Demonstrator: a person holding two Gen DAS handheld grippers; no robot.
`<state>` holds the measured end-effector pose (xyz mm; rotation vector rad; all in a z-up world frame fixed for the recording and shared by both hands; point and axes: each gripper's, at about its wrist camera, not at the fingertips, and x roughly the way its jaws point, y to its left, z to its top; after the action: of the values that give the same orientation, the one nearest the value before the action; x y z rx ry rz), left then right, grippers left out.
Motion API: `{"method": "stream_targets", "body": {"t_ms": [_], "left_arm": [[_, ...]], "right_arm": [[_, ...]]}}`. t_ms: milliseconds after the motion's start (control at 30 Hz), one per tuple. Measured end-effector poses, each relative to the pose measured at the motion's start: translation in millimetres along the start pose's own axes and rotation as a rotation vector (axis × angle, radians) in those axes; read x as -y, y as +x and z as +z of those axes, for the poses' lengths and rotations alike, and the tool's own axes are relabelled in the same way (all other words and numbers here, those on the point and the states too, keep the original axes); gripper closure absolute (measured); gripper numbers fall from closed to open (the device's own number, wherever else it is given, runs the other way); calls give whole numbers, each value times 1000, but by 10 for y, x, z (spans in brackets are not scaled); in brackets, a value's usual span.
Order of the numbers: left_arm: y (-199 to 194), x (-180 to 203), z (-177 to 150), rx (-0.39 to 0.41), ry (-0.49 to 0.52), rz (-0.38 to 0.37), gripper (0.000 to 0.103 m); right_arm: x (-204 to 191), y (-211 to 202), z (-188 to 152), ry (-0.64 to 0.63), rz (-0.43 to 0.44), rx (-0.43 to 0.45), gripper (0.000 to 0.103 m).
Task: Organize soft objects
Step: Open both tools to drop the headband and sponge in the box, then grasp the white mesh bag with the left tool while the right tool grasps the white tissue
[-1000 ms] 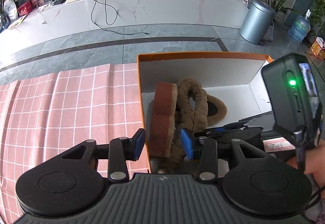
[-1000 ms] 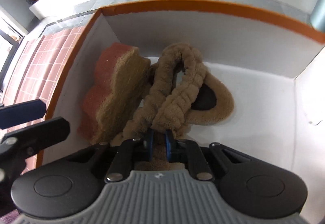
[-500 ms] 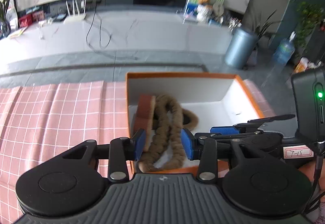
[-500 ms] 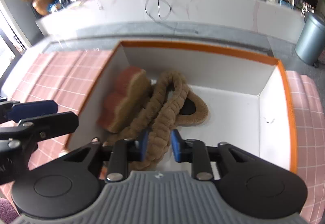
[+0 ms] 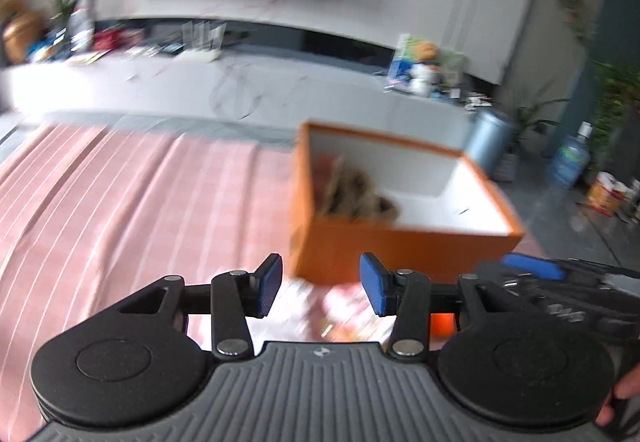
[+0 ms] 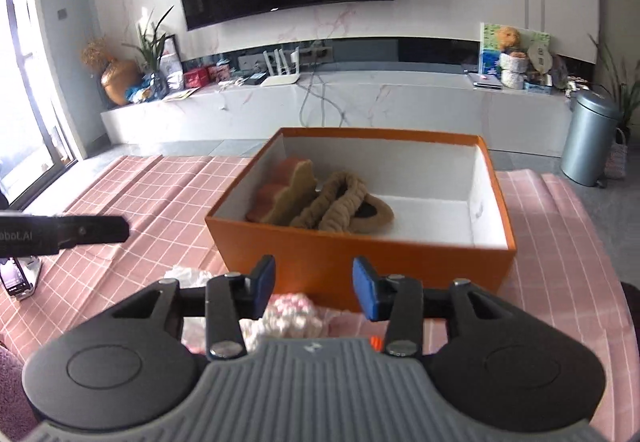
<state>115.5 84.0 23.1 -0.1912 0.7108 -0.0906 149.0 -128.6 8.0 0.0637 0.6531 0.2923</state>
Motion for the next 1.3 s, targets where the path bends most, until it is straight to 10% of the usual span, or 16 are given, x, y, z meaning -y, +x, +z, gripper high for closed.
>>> {"method": "stream_targets", "body": {"t_ms": [400,733,1300], "left_arm": [[206,-645,-843,-179,-320,87,24],[322,-557,-990,-140,-271,46,56],[527,-447,-981,-161,-253,88,62]], "right_arm": [[-488,90,-815,-73,-7,-100,41],[-792,246,-846,-184,88,-120,67],[-1093,446,-983,-282,149,-183,72]]}}
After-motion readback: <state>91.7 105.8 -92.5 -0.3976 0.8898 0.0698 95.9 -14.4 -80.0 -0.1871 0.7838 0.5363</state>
